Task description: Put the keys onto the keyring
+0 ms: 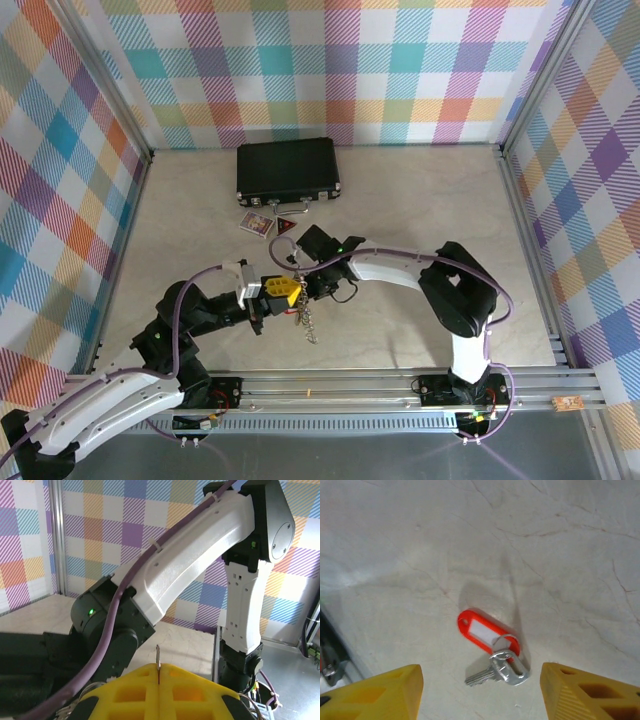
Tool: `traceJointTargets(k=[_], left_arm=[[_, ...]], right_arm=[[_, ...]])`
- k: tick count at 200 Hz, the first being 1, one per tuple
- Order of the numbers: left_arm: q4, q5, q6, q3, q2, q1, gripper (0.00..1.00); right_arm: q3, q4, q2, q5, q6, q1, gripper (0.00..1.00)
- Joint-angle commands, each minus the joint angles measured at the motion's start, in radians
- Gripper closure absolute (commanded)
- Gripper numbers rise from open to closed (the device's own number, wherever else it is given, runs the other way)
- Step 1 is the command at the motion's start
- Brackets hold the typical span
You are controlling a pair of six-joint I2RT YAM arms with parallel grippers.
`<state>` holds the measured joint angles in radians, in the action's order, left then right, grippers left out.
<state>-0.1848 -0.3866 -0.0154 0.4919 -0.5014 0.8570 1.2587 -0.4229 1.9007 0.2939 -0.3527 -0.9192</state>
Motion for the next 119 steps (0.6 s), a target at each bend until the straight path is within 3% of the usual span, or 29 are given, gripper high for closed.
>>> traceJointTargets(k=[1, 85, 119], left_arm=[[-0.060, 0.021, -0.021, -0.022, 0.039, 0.009, 1.00], [-0.062, 0.032, -0.023, -0.042, 0.069, 0.010, 1.00], [-0.066, 0.035, -0.023, -0.044, 0.070, 0.009, 1.00]], right_arm=[[0.054, -0.051, 0.050, -0.061, -0.019, -0.028, 0.41], [0.103, -0.079, 0.097, -0.140, -0.012, -0.049, 0.64], [0.108, -0.084, 0.104, -0.147, -0.009, -0.051, 0.66]])
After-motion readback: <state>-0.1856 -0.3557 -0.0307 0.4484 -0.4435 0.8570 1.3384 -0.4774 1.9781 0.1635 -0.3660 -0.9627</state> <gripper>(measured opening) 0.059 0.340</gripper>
